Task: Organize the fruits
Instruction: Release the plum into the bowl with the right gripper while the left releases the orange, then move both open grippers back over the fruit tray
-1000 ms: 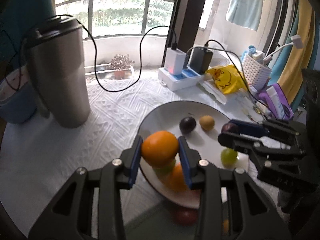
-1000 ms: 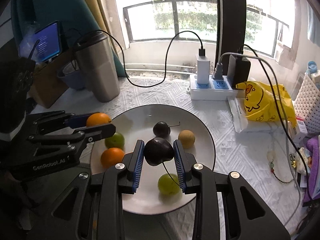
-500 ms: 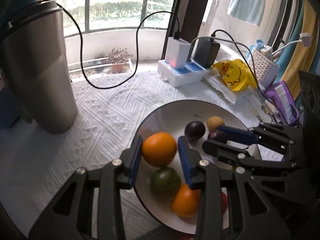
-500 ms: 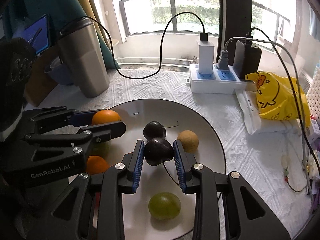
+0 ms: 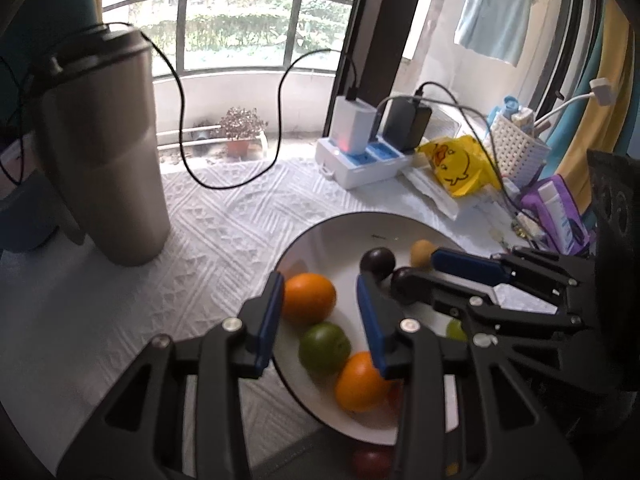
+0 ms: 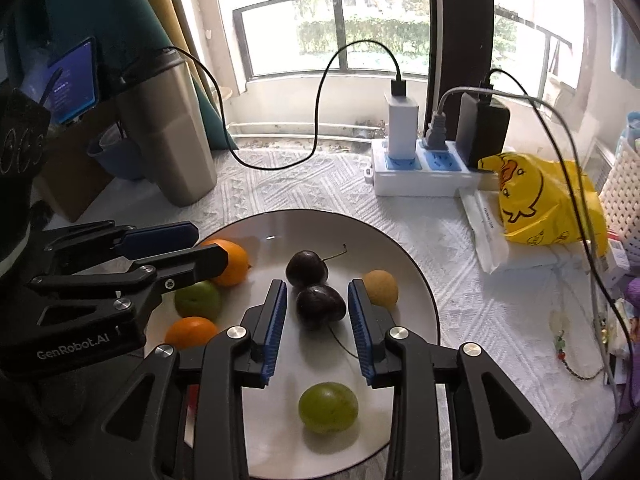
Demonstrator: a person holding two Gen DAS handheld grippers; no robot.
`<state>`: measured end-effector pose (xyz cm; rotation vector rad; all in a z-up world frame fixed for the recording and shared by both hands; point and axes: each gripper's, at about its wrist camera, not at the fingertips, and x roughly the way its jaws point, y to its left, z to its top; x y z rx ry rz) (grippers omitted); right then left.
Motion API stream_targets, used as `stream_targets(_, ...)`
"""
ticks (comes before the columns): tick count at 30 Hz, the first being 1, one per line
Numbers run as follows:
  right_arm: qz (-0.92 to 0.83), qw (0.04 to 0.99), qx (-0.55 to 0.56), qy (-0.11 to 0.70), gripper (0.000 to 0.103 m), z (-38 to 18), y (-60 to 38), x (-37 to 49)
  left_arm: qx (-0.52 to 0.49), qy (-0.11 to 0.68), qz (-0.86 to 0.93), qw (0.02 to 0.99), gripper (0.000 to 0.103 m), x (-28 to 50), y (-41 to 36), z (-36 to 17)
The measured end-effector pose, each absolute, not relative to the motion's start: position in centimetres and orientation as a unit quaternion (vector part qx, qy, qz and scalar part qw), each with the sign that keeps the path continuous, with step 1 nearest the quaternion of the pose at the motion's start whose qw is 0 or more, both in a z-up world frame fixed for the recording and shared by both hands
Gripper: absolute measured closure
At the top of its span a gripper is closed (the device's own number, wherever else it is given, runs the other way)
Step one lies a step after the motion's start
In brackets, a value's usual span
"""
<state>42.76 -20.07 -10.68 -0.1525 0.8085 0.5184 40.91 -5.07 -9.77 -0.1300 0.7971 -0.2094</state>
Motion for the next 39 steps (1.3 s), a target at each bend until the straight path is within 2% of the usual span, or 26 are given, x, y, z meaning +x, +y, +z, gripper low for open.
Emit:
stream_targets(26, 0.246, 0.901, -0.079, 0.349, 0.069, -6.4, -20.6, 33.9, -0.071, 0.333, -0.097, 0.935, 0.062, 30.6, -4.6, -5.6)
stream_targets(39, 0.249, 0.899, -0.083, 0.35, 0.069, -7.1, -20.8, 29.4, -0.079, 0.325, -0.089, 0.938, 0.061, 25.6, -4.8, -6.6)
